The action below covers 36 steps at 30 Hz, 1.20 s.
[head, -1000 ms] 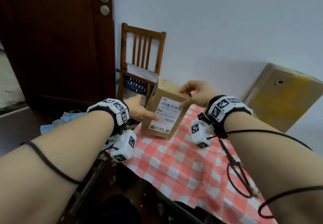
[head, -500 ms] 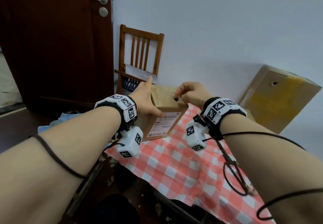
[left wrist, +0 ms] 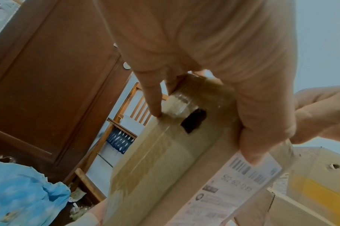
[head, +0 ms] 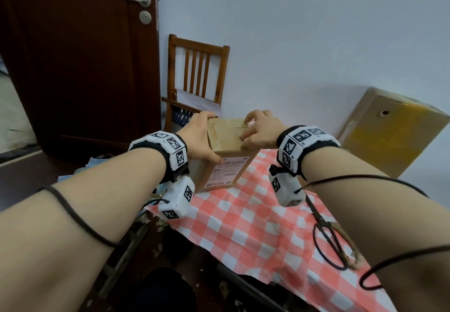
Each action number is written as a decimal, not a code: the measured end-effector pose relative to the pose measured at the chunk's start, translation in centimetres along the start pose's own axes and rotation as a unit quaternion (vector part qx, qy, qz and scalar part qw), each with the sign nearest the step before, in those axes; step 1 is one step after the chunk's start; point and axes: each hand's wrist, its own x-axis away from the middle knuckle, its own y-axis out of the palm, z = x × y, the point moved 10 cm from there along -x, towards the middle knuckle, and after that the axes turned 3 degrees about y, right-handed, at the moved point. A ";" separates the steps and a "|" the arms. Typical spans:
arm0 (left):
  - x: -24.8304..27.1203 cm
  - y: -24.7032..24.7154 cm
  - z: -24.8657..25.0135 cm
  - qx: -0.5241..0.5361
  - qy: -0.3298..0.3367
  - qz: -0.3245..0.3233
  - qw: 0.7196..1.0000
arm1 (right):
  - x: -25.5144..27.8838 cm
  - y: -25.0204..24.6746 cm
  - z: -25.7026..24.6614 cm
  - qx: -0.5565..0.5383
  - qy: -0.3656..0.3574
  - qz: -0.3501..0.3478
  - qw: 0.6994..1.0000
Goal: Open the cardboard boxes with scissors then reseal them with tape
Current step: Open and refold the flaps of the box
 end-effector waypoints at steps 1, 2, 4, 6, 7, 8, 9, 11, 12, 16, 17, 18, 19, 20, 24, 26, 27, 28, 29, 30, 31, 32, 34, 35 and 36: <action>0.0 0.0 0.0 0.000 0.000 -0.004 1.000 | -0.2 0.0 -0.1 0.019 0.009 -0.009 1.000; 0.0 0.1 0.0 0.001 -0.001 -0.009 1.000 | -0.4 -0.1 -0.1 0.028 0.023 -0.016 0.999; 0.0 0.3 0.2 -0.004 -0.004 -0.024 1.000 | -0.7 -0.5 -0.2 0.055 0.032 -0.026 0.998; -0.2 0.5 0.2 -0.008 -0.015 -0.039 0.999 | -0.8 -0.8 -0.7 0.080 0.015 -0.037 0.996; -0.2 0.5 0.2 -0.006 -0.023 -0.042 0.999 | -0.9 -0.9 -0.9 0.084 0.007 -0.036 0.996; -0.3 0.6 0.1 -0.002 -0.035 -0.044 0.998 | -0.8 -1.0 -1.0 0.087 0.004 -0.036 0.996; -0.3 0.5 0.1 -0.001 -0.043 -0.043 0.998 | -0.7 -1.1 -1.1 0.084 0.003 -0.032 0.996; -0.2 0.4 0.0 -0.022 -0.055 -0.042 0.997 | -0.6 -1.0 -1.4 0.092 -0.001 -0.031 0.995; -0.1 0.3 0.0 -0.035 -0.058 -0.044 0.997 | -0.6 -0.9 -1.4 0.098 0.000 -0.036 0.995; 0.3 0.2 0.0 -0.061 -0.059 -0.040 0.996 | -0.8 -1.2 -1.0 0.080 0.068 -0.008 0.994; 0.4 0.2 0.1 -0.066 -0.059 -0.037 0.995 | -0.7 -1.3 -0.9 0.067 0.087 -0.010 0.994; 0.5 0.0 0.2 -0.072 -0.063 -0.035 0.995 | -0.6 -0.9 -1.1 0.053 0.093 -0.032 0.994; 0.6 0.0 0.3 -0.080 -0.067 -0.034 0.994 | -0.4 -0.4 -1.4 0.037 0.095 -0.057 0.993; 0.7 -0.1 0.4 -0.090 -0.074 -0.034 0.993 | -0.2 0.0 -1.5 0.018 0.104 -0.072 0.992; 0.8 0.1 0.5 -0.127 -0.086 -0.030 0.988 | 0.1 0.0 -2.1 -0.003 0.116 -0.048 0.992; 0.8 0.1 0.8 -0.137 -0.084 -0.027 0.987 | 0.0 0.5 -1.8 0.002 0.119 -0.043 0.992; 0.9 0.1 0.9 -0.140 -0.081 -0.027 0.987 | 0.1 0.7 -1.5 -0.002 0.117 -0.040 0.992; 1.0 0.1 1.1 -0.142 -0.079 -0.027 0.986 | 0.2 0.7 -1.1 -0.016 0.124 -0.027 0.992; 1.0 0.1 1.2 -0.144 -0.078 -0.027 0.986 | 0.2 0.7 -0.7 -0.027 0.129 -0.011 0.991; 1.2 0.1 1.3 -0.144 -0.079 -0.026 0.986 | 0.3 0.8 -0.5 -0.039 0.134 -0.001 0.990; 1.2 0.1 1.3 -0.142 -0.080 -0.025 0.986 | 0.3 1.1 -0.2 -0.051 0.143 -0.002 0.988; 1.3 0.1 1.3 -0.136 -0.083 -0.024 0.987 | 0.1 1.4 0.0 -0.076 0.150 -0.006 0.986; 1.3 -0.2 1.3 -0.126 -0.087 -0.015 0.988 | -0.1 2.0 0.1 -0.124 0.159 -0.020 0.979; 1.4 -0.3 1.2 -0.124 -0.088 -0.015 0.988 | -0.2 2.1 0.2 -0.134 0.163 -0.016 0.977; 1.4 -0.4 1.1 -0.120 -0.091 -0.018 0.988 | -0.4 2.0 0.6 -0.144 0.170 -0.005 0.975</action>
